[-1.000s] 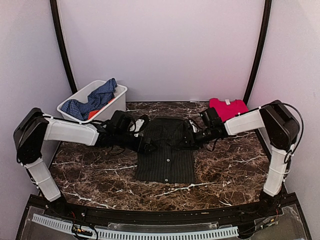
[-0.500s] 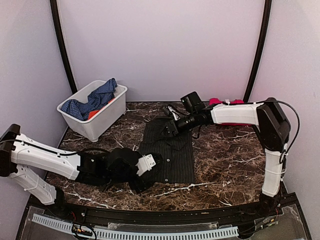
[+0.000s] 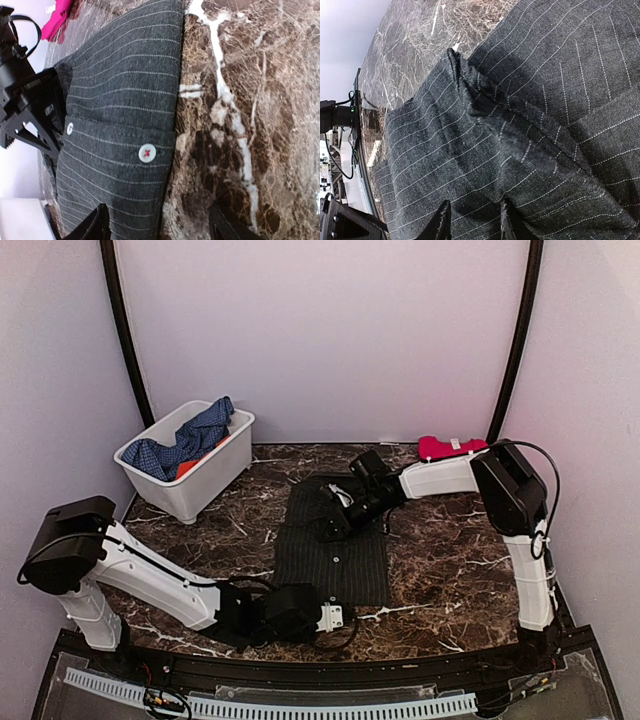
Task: Fold and stack the mixed laundry pile
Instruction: Pick up the 2/3-rectangle-folded shirt from the center of the board.
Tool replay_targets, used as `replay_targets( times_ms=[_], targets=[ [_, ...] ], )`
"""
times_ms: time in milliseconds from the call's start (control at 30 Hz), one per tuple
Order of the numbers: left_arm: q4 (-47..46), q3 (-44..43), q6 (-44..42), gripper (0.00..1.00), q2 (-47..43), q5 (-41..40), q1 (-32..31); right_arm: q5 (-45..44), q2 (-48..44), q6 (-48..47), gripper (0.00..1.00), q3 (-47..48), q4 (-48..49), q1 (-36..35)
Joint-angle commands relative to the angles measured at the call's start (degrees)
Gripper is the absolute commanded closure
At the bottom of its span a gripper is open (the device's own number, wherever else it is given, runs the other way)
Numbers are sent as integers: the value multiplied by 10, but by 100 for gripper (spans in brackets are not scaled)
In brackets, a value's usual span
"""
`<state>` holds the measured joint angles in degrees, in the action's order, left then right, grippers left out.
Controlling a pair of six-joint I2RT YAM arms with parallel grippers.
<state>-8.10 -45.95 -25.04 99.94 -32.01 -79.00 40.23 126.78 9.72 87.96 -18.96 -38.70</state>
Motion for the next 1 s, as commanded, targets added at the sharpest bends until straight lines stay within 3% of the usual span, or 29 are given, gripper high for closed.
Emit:
replay_targets(
  times_ms=[0,167,467,533,600,800,967],
  targets=[
    [-67,-3,-84,35,55,-63,-5,-29,28,-22,69,5,-25,0],
    [-154,2,-143,54,87,-106,-4,-31,27,-28,70,-10,-24,-2],
    [-156,-11,-163,90,67,-117,5,-27,20,-26,71,-67,7,-17],
    [-118,-22,-144,98,42,-100,1,-24,13,-22,71,-82,15,-22],
    [-21,-38,-111,100,8,-62,-5,-17,0,-21,71,-100,22,-28],
    [217,-106,-11,100,-97,103,-8,4,-79,-29,68,-156,23,-45],
    [361,-184,30,100,-107,215,-8,25,-162,-47,59,-126,-20,-40]
  ],
)
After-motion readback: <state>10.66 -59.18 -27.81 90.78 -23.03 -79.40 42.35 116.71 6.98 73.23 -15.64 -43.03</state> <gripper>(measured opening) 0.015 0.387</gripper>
